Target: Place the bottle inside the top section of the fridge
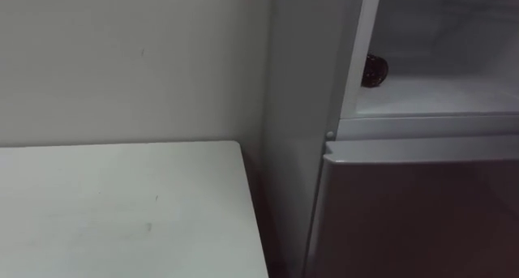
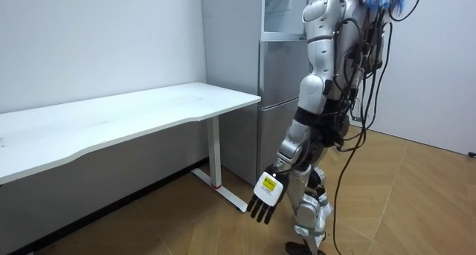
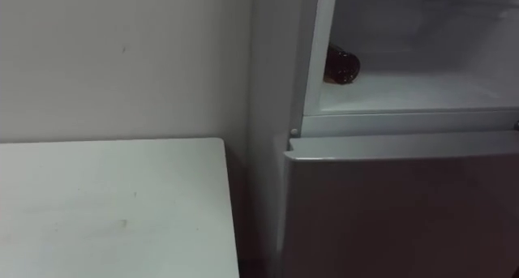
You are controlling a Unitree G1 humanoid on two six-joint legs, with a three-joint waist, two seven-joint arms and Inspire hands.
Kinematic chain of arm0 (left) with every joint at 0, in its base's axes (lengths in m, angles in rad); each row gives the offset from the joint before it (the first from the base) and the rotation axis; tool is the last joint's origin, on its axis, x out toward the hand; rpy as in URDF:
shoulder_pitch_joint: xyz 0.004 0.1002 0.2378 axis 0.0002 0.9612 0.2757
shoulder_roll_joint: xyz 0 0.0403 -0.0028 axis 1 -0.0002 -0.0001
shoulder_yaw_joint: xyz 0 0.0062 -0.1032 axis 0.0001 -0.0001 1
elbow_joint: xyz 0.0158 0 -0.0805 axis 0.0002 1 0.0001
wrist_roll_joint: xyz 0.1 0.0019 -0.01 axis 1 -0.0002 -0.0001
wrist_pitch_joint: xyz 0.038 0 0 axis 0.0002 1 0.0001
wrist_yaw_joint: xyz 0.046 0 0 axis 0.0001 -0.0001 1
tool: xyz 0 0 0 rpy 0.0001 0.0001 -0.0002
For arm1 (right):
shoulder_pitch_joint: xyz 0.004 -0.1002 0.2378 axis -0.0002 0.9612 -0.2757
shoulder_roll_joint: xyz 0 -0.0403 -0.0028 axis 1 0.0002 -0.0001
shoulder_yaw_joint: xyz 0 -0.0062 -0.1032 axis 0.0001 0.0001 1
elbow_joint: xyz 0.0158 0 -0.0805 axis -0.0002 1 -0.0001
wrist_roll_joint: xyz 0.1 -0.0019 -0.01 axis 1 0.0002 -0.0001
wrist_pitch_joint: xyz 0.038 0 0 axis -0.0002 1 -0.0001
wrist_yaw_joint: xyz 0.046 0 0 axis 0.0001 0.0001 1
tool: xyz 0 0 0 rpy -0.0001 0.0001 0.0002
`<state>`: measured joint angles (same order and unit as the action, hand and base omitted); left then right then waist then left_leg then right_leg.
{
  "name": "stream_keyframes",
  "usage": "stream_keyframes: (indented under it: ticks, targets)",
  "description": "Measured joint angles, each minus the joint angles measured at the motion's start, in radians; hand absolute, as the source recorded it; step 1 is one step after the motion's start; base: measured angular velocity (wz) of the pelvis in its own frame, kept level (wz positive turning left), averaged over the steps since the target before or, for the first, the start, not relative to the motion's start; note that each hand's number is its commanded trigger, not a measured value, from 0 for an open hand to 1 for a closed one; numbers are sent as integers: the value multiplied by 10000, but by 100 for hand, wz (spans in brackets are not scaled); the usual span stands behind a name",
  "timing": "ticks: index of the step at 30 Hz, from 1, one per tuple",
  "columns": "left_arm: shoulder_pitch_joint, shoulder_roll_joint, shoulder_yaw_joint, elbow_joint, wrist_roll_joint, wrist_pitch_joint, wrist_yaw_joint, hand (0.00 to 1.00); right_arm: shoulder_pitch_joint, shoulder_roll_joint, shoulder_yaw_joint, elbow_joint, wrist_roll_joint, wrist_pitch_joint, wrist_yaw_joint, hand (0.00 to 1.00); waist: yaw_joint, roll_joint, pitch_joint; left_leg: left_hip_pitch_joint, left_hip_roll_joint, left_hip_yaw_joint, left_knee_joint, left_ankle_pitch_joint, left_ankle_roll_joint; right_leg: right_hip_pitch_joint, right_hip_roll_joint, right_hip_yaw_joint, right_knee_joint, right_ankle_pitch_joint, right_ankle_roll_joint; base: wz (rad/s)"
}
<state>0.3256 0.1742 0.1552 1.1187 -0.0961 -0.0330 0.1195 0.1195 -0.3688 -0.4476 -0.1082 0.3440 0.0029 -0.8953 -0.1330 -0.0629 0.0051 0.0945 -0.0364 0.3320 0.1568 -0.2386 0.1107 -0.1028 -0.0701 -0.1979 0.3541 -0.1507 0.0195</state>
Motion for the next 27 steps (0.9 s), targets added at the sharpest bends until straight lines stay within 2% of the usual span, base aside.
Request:
stream_keyframes:
  ticks: [6, 10, 15, 19, 27]
  targets:
    - [-11, 12, -3, -3, -1, -214, -13, 0, 0, 0, 46, -49, -3, 1, -2, 0, -25, -77, 46, 12, -41, -5, 37, -6, -13, -33, -41, 24, 65, -186, -8, 0]
    - [-19, 12, 2, 0, 22, -369, -18, 0, 61, 0, 182, -50, -792, 195, -1, 0, -42, -105, 63, 14, -43, -1, 55, -2, -19, -38, -41, 22, 79, -200, -10, 0]
    - [-59, 23, 0, 8, 17, -424, -18, 0, 181, 0, 683, -186, -1346, 216, 219, 0, -59, -160, 81, 17, -42, 5, 57, -3, -18, -39, -42, 15, 75, -199, -10, 0]
    - [-63, 26, -4, 19, 6, -426, -18, 0, 247, 1, 1121, -277, -1679, 216, 749, 0, -5, -232, 68, 24, -41, 6, 71, -5, -15, -29, -42, 23, 76, -190, -16, 0]
    - [-58, 46, 28, 34, 13, -428, 11, 0, 528, 1, 1554, -707, -3129, 220, 2012, 0, 320, -198, 49, 20, 17, 7, 102, -17, -33, -27, -12, -3, 109, -161, -48, 0]
